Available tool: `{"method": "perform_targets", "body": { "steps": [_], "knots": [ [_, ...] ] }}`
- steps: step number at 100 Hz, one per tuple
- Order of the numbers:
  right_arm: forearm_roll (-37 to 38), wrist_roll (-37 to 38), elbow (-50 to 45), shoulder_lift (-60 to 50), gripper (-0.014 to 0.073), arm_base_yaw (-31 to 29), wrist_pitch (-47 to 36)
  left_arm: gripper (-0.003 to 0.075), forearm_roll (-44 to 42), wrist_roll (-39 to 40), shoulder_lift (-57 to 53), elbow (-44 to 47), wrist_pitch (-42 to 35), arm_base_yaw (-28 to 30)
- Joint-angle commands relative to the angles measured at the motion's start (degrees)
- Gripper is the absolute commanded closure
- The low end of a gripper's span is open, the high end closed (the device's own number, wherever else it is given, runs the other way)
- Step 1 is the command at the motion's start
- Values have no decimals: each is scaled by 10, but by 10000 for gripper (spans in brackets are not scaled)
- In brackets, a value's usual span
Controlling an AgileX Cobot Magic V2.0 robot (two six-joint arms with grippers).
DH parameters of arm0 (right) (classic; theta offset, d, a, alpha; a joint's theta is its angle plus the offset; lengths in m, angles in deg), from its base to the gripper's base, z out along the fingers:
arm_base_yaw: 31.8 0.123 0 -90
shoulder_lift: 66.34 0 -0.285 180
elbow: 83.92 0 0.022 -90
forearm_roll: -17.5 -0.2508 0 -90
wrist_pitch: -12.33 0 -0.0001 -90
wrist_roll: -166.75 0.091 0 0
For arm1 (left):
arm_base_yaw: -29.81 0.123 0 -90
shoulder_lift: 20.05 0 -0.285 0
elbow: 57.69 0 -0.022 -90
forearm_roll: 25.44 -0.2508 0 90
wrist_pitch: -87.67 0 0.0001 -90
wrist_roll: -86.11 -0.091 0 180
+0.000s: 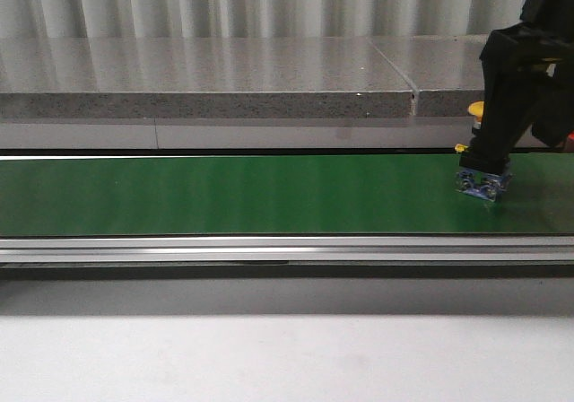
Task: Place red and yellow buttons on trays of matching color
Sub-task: 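Grasp the yellow button at the belt's far end with the right gripper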
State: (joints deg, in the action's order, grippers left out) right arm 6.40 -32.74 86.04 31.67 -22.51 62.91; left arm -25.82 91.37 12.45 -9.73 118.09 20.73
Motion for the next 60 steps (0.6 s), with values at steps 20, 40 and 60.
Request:
{"method": "perform_targets", "body": {
  "steps": [20,40,60],
  "knots": [
    [-9,-6,16,1,78,1,-78,740,4,0,1,-13,-46,-6],
    [-9,-4,16,1,354,1,-66,740,4,0,1,-13,-46,-6],
    [-9,14,22,-1,432,-7,-29,740,4,0,1,-13,-46,-6]
  ]
}}
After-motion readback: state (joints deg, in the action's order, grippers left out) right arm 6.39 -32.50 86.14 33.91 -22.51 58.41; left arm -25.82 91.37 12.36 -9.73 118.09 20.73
